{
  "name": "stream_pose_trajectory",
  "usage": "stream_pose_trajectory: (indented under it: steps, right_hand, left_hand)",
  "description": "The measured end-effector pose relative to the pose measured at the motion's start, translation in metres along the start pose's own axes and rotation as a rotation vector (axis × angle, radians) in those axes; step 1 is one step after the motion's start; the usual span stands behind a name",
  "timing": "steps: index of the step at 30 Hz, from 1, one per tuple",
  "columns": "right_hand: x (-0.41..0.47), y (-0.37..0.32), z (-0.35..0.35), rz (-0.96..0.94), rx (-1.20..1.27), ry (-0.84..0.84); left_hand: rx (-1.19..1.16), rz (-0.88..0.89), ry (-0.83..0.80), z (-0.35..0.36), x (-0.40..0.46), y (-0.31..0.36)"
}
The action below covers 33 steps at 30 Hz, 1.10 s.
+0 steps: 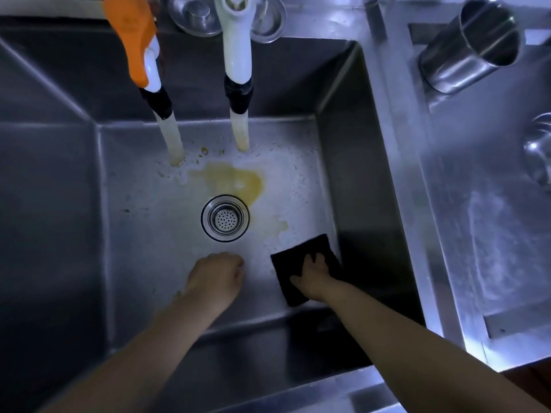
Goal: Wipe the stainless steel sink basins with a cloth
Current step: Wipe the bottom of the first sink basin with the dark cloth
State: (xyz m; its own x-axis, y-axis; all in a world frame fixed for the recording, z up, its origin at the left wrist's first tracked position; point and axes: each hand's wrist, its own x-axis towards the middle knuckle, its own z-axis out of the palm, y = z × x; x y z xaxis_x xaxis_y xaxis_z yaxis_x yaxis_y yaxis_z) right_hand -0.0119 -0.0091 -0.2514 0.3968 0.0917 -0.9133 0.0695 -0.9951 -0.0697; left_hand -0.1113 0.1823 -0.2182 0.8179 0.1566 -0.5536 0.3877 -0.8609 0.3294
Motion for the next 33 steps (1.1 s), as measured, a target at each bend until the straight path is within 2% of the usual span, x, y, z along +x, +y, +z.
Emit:
stream_pose_trajectory:
  steps: [2,6,10,13,16,19,23,25,30,33]
  right_hand:
    - [0.017,-0.01,0.011,0.059,0.039,0.105]
    - [0.057,-0.024,0.002,0.08,0.07,0.444]
    - [0.088,-0.035,-0.03,-0.102,0.089,0.611]
    - [0.101,-0.033,-0.059,-0.225,0.017,0.599]
    - [0.098,-0.021,-0.058,-0.253,-0.09,0.528]
    - [0.079,0.0,-0.018,-0.144,-0.097,0.374]
    - [0.048,0.026,0.035,0.04,-0.13,0.045]
    - [0.039,0.033,0.034,0.08,-0.187,0.002]
    - [0.039,0.023,0.015,0.028,-0.12,0.385]
    - [0.064,0.004,0.003,-0.05,-0.036,0.561]
  left_hand:
    - [0.102,0.044,0.002,0.007,0.005,-0.002]
    - [0.198,0.076,0.027,0.021,0.02,-0.01]
    - [0.187,0.103,0.11,0.03,0.029,-0.021]
    - [0.194,0.188,0.137,0.033,0.035,-0.023]
    - [0.214,0.239,0.135,0.04,0.043,-0.021]
    - [0.264,0.249,0.075,0.049,0.049,-0.019]
    - [0.352,0.217,-0.01,0.045,0.056,-0.015]
    - [0.364,0.223,-0.03,0.039,0.057,-0.012]
    - [0.368,0.228,-0.055,0.035,0.061,-0.006]
    - [0.346,0.25,-0.057,0.038,0.065,-0.004]
